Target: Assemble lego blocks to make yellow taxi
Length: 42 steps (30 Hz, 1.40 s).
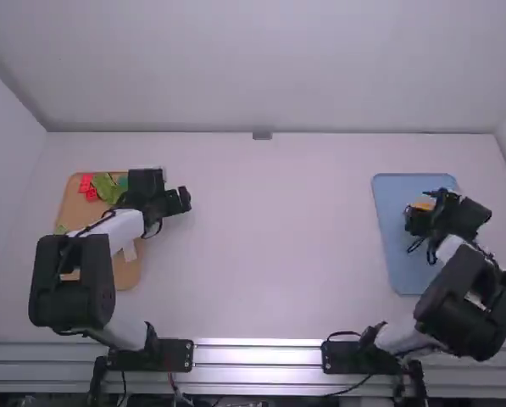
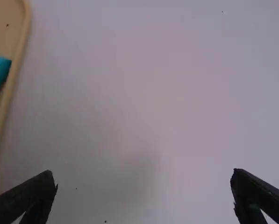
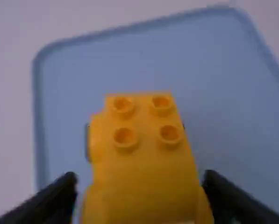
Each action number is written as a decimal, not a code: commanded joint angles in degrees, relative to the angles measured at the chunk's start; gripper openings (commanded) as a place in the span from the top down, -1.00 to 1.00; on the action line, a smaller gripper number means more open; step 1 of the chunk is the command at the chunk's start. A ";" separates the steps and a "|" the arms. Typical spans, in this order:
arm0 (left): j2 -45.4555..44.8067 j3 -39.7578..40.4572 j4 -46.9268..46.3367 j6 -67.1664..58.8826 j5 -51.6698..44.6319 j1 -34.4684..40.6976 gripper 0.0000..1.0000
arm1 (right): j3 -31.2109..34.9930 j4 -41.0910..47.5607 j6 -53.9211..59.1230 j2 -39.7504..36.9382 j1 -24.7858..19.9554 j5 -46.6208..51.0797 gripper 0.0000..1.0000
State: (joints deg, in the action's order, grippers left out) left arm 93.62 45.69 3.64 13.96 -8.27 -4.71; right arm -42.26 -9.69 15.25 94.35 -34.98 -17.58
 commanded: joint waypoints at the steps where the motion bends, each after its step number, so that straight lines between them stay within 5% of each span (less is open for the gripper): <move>1: -2.12 0.31 -1.11 -0.57 0.15 1.49 -0.98 | -0.42 0.63 -1.97 0.00 0.55 -0.33 -0.98; 6: -5.88 2.75 -5.90 -5.60 0.46 5.09 -0.98 | -3.67 12.61 -5.05 -5.20 1.42 3.72 -0.98; 11: -11.41 4.22 -9.51 -11.52 1.81 9.99 -0.98 | -7.52 25.18 -3.17 -12.94 6.99 6.05 -0.98; 16: -20.28 4.28 -15.06 -11.39 13.88 17.05 -0.98 | -8.96 32.52 -1.27 -23.30 15.54 6.03 -0.98; 25: -32.74 4.28 -23.74 -7.82 16.26 20.68 -0.98 | -9.09 37.16 -1.25 -34.16 33.14 5.66 -0.98; 42: -47.68 -10.22 -9.52 -13.96 8.27 6.13 -0.48 | 5.39 22.67 -15.25 -48.80 34.98 17.58 -0.47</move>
State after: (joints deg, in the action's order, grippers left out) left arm 48.64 37.32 -6.90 0.84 1.04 3.55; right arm -38.98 14.09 4.01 48.01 0.10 -2.48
